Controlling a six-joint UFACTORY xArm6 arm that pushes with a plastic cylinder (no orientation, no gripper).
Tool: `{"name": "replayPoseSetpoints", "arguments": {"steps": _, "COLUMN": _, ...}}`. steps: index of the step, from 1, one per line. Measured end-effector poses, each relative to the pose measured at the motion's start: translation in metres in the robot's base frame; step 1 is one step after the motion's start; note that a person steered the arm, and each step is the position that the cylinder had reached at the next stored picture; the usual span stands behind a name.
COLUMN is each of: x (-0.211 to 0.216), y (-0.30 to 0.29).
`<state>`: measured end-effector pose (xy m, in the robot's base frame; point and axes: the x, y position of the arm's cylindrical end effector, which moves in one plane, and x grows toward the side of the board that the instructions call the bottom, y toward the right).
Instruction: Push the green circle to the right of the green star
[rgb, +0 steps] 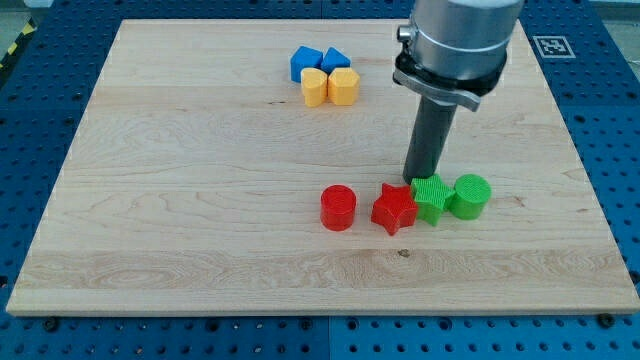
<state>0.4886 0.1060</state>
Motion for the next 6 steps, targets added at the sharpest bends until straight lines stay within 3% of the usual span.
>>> {"name": "replayPoseSetpoints", "arguments": {"steps": 1, "x": 0.008, "y": 0.0}}
{"name": "replayPoseSetpoints", "arguments": {"steps": 3, "x": -0.058, "y": 0.016}}
{"name": "replayPoseSetpoints", "arguments": {"steps": 4, "x": -0.042, "y": 0.057}}
{"name": "replayPoseSetpoints", "arguments": {"steps": 6, "x": -0.005, "y": 0.057}}
